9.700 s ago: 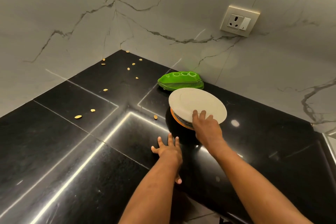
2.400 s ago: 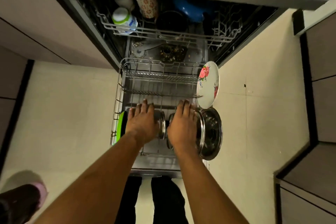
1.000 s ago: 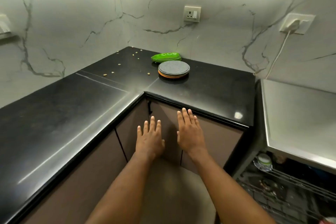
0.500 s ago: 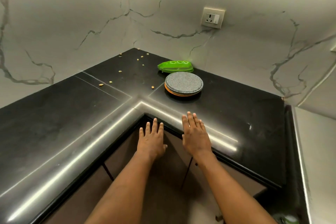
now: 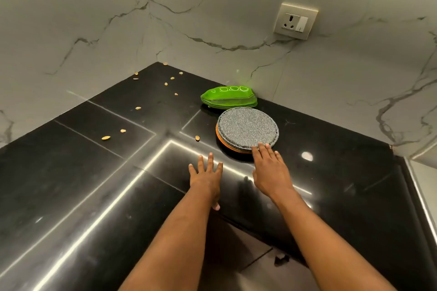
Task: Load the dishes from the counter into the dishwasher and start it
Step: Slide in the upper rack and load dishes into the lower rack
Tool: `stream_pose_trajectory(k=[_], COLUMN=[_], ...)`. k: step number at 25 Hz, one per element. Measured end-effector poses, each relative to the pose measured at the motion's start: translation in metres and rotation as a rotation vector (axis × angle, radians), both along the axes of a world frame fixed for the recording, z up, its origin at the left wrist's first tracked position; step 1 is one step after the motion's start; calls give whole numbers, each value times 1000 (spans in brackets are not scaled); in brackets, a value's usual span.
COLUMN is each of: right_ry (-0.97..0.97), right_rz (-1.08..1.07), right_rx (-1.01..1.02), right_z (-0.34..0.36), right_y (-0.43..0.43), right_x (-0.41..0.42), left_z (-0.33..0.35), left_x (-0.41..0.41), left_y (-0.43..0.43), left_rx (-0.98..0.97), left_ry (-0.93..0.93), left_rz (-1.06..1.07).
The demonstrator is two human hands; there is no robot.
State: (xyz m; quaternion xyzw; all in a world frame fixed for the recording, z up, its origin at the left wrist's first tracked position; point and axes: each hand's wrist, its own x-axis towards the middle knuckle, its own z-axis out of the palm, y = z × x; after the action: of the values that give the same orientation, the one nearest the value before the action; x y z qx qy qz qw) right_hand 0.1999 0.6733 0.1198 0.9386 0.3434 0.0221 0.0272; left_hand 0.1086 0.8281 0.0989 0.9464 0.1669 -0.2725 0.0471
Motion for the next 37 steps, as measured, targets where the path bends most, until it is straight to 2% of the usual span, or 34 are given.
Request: stream_pose_trajectory(k=[3, 6, 10, 20, 25, 32, 34, 37], right_ry=[23, 56, 151, 76, -46, -406, -354, -105], right_rz=[-11, -26, -42, 130, 233, 276, 219, 51], right_rx=[-12, -66, -202, -313, -347, -140, -140, -154], right_z=[-3, -10, -22, 15, 24, 28, 37, 31], right_y=[30, 59, 84, 88, 91, 84, 84, 84], right_x=[27, 54, 79, 89, 82, 91, 104, 124], left_z=[-9, -12, -13, -7, -5, -4, -5, -6], left_x=[33, 48, 50, 44, 44, 41, 41, 42], left_y=[15, 20, 20, 24, 24, 26, 26, 26], left_rx=[-51, -78, -95, -154, -170, -171, -163, -155], left_ry=[144, 210, 224, 176, 169, 170, 173, 189], left_rz=[-46, -48, -44, -53, -60, -77, -81, -89])
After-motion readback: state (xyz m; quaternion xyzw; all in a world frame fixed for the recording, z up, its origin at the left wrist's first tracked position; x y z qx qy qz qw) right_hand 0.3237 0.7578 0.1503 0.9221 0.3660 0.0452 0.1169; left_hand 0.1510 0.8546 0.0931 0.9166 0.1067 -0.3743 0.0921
